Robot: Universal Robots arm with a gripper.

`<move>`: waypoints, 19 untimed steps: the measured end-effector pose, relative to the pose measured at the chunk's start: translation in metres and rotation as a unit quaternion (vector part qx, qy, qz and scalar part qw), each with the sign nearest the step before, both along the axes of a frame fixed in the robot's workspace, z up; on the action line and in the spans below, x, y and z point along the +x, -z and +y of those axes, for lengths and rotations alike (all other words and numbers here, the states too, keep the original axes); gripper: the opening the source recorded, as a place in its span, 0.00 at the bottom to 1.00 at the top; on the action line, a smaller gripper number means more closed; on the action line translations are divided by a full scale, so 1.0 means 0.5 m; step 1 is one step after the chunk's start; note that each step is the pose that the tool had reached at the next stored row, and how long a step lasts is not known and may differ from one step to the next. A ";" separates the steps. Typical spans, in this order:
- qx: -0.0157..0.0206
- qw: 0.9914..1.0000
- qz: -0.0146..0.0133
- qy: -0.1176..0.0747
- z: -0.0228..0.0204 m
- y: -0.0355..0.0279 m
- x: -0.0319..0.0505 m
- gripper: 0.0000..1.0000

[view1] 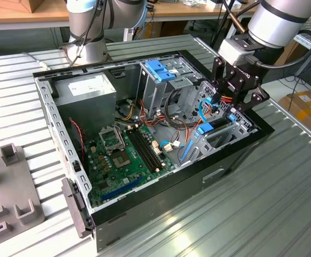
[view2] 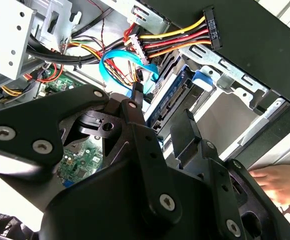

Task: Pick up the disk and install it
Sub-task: 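Insert the first disk wire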

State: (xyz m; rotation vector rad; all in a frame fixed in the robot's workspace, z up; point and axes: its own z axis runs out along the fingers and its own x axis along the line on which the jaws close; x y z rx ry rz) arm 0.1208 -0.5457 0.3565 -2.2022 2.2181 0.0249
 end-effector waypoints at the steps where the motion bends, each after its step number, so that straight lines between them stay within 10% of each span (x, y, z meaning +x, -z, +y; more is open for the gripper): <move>1: 0.000 1.000 0.000 0.000 0.0000 0.000 0.000 0.50; 11: 0.000 1.000 0.000 0.000 0.0000 0.000 0.000 0.11; 19: 0.000 1.000 0.000 0.000 0.0000 0.001 0.000 0.24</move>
